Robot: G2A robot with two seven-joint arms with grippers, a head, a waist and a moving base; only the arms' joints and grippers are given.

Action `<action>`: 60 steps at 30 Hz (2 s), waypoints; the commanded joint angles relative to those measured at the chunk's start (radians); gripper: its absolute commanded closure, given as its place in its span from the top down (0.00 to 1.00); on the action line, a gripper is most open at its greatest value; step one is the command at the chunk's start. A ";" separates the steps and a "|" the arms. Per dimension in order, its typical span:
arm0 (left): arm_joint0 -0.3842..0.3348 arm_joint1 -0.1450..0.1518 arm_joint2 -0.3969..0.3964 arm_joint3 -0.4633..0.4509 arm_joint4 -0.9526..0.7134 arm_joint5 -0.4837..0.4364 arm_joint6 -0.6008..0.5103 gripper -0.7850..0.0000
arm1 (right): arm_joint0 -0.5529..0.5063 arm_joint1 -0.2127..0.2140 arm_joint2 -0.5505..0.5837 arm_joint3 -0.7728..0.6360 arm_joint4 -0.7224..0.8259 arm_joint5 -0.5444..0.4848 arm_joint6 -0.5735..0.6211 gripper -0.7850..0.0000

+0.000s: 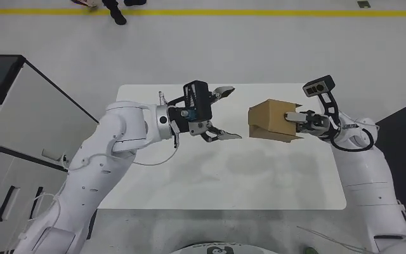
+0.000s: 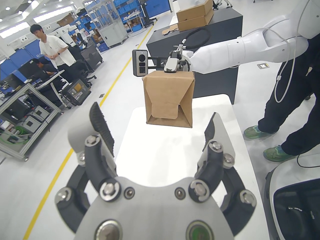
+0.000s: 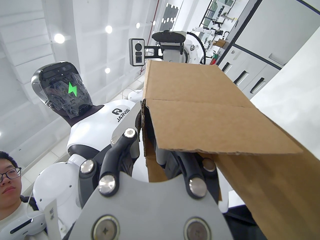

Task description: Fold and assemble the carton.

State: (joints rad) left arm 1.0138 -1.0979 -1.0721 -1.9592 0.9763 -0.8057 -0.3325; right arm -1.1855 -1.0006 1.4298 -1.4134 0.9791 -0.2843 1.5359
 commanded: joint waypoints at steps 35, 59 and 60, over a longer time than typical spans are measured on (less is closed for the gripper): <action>-0.078 -0.034 0.165 0.065 -0.046 0.018 -0.017 0.00 | -0.010 -0.010 -0.026 -0.084 -0.030 0.000 0.000 0.00; -0.089 -0.046 0.186 0.086 -0.040 0.019 0.001 0.00 | -0.003 -0.008 -0.052 -0.094 -0.029 0.000 0.000 0.00; -0.089 -0.045 0.182 0.085 -0.037 0.021 -0.001 0.00 | -0.003 -0.008 -0.050 -0.093 -0.030 0.000 0.000 0.00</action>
State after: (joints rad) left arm 0.9245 -1.1439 -0.8860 -1.8737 0.9361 -0.7870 -0.3311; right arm -1.1890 -1.0089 1.3777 -1.5074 0.9499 -0.2842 1.5359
